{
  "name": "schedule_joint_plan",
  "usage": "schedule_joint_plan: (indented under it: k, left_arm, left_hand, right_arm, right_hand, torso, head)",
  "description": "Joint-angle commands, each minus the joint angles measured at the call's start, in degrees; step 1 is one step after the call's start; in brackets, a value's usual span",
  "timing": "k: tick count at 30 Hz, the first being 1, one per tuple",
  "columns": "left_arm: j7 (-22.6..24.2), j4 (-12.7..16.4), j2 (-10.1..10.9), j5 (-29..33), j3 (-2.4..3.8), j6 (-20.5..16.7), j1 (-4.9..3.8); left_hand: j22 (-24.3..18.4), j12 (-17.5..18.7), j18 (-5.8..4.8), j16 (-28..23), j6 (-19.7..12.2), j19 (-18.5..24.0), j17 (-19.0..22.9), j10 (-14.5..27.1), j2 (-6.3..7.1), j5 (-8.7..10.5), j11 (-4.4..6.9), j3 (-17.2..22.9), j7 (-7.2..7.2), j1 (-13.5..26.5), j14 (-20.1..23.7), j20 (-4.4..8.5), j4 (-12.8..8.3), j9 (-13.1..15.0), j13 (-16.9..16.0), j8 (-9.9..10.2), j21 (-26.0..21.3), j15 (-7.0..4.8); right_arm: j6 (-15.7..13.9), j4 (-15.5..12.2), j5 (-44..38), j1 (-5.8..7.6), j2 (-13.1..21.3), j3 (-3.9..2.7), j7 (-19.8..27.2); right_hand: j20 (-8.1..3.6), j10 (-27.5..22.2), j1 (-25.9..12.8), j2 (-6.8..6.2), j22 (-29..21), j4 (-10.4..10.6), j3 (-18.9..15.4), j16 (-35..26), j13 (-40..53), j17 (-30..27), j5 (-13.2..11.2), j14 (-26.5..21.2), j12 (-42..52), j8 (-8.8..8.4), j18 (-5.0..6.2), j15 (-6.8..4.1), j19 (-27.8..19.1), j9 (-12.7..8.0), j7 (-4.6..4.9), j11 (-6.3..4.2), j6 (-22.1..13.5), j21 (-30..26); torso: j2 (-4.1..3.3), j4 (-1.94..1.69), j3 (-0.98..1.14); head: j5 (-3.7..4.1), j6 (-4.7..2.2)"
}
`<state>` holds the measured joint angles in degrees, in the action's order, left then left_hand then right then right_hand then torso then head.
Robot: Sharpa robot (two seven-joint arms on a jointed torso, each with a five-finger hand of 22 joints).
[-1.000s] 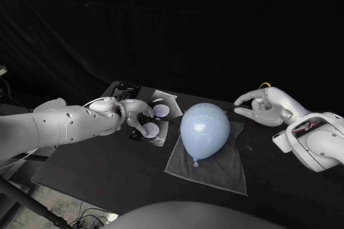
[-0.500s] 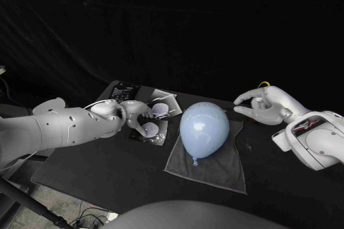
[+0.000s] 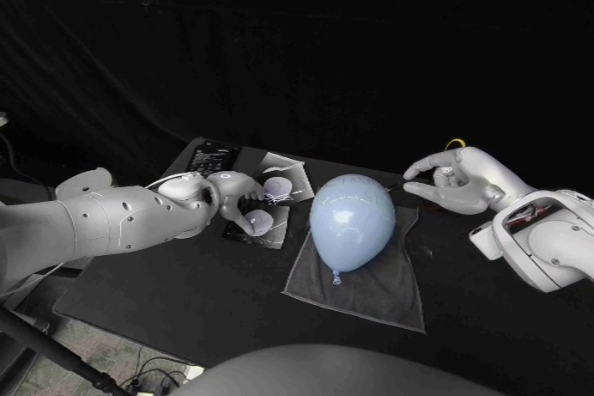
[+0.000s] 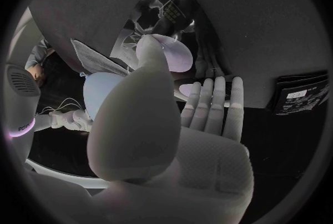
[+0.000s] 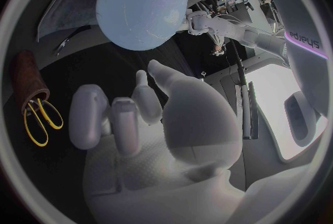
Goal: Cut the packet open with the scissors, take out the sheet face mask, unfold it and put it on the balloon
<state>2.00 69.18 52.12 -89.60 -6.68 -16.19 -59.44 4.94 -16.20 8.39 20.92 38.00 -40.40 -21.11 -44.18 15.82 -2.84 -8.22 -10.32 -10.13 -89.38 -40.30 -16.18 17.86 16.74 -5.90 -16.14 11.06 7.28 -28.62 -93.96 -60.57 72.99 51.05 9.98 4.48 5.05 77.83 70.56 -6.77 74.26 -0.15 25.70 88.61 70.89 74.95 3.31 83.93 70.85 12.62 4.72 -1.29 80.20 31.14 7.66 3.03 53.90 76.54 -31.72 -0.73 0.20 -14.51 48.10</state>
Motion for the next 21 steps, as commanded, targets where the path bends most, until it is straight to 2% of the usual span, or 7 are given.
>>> schedule_joint_plan:
  k: [1,3,4,5,9,15,21]
  left_arm:
    - [-1.99,-0.05,-0.50,-1.99,-0.50,1.06,0.93]
    - [-1.90,-0.02,-0.52,-2.02,-0.50,1.48,1.02]
    - [-1.82,0.01,-0.51,-1.99,-0.50,1.70,1.05]
    - [-1.75,0.03,-0.49,-1.95,-0.50,1.87,1.07]
    - [-1.34,0.13,-0.34,-1.72,-0.50,2.52,1.13]
    - [-0.73,0.31,-0.14,-1.10,-0.50,2.93,1.16]
    - [0.62,0.40,0.11,0.25,-0.49,1.72,1.17]
  left_hand:
    - [0.12,-1.91,0.90,1.34,2.26,-0.66,-0.36,-1.52,-3.52,0.02,0.36,2.76,0.27,-1.72,-1.37,-0.07,-0.84,0.49,-0.38,-1.49,0.33,-0.58]
    - [0.28,-3.28,1.29,2.10,4.16,-1.22,-0.45,-3.20,-5.54,0.07,0.50,4.50,0.46,-2.60,-3.08,-0.04,-1.02,0.80,-0.53,-2.62,0.74,-0.87]
    - [0.34,-3.61,1.42,2.26,4.87,-1.43,-0.47,-3.81,-5.98,0.08,0.70,4.90,0.71,-2.89,-3.82,-0.04,-1.03,0.89,-0.53,-2.99,0.90,-1.11]
    - [0.47,-4.08,1.64,2.46,6.08,-1.87,-0.52,-4.89,-7.18,0.09,1.06,5.74,0.95,-3.61,-4.91,0.01,-1.19,1.05,-0.55,-3.60,1.20,-1.43]
    - [0.89,-4.46,1.98,2.56,8.80,-3.28,-0.59,-8.03,-9.22,0.10,1.39,6.97,1.57,-5.36,-8.03,0.18,-1.29,1.01,-0.20,-4.46,2.19,-1.86]
    - [1.29,-2.19,1.98,1.60,11.79,-4.28,-0.56,-12.47,-10.97,0.10,1.51,7.42,1.90,-7.20,-11.56,0.51,-1.06,-0.03,1.36,-4.05,3.13,-2.09]
    - [1.46,-0.59,2.05,1.30,13.53,-4.59,-0.79,-15.21,-12.14,0.08,1.50,8.12,2.30,-9.05,-13.80,0.67,-1.15,-0.63,2.08,-3.72,3.52,-1.97]
  right_arm:
    - [0.92,-0.04,-0.03,0.00,0.04,-0.03,0.08]
    - [1.01,-0.05,0.00,0.00,0.06,-0.03,0.08]
    - [1.05,-0.05,0.01,0.00,0.07,-0.03,0.08]
    - [1.09,-0.06,0.01,0.00,0.07,-0.03,0.08]
    - [1.24,-0.09,0.04,0.00,0.10,-0.03,0.08]
    - [1.35,-0.13,0.07,-0.01,0.08,-0.03,0.11]
    - [1.37,-0.17,0.09,-0.01,0.11,-0.03,0.09]
  right_hand:
    - [0.04,-0.29,-0.24,0.21,0.06,0.48,-0.10,0.11,0.18,10.73,-0.26,5.17,-0.02,-0.06,-0.55,0.33,-0.36,0.10,0.19,-0.02,-0.36,-0.36]
    - [0.04,-0.29,-0.24,0.21,0.06,0.48,-0.10,0.11,0.18,10.73,-0.26,5.17,-0.02,-0.06,-0.55,0.33,-0.36,0.10,0.19,-0.02,-0.36,-0.36]
    - [0.04,-0.29,-0.24,0.21,0.06,0.48,-0.10,0.11,0.18,10.73,-0.26,5.17,-0.02,-0.06,-0.55,0.33,-0.36,0.10,0.19,-0.02,-0.36,-0.36]
    - [0.04,-0.29,-0.24,0.21,0.06,0.48,-0.10,0.11,0.18,10.73,-0.26,5.17,-0.02,-0.06,-0.55,0.33,-0.36,0.10,0.19,-0.02,-0.36,-0.36]
    - [0.05,-0.13,-0.19,0.30,0.04,0.52,-0.08,0.07,0.41,10.61,-0.25,5.14,0.21,-0.03,-0.54,0.32,-0.38,0.12,0.17,-0.04,-0.34,-0.39]
    - [0.05,0.10,-0.17,0.33,0.01,0.54,-0.07,0.07,0.76,10.62,-0.25,5.14,0.55,-0.01,-0.53,0.32,-0.41,0.13,0.16,-0.05,-0.32,-0.43]
    - [0.06,0.12,-0.15,0.35,-0.06,0.57,-0.08,0.05,0.79,10.54,-0.25,5.12,0.59,0.01,-0.51,0.32,-0.46,0.14,0.15,-0.05,-0.31,-0.49]
  torso:
    - [-0.02,0.00,-0.04]
    - [0.00,-0.01,-0.03]
    - [0.02,-0.02,-0.03]
    - [0.02,-0.02,-0.03]
    - [0.01,-0.04,-0.03]
    - [-0.02,-0.06,-0.03]
    - [-0.04,-0.04,-0.04]
  head:
    - [0.08,0.08]
    - [0.12,0.10]
    - [0.13,0.15]
    - [0.13,0.15]
    - [0.19,0.22]
    - [0.20,0.31]
    - [0.32,0.17]
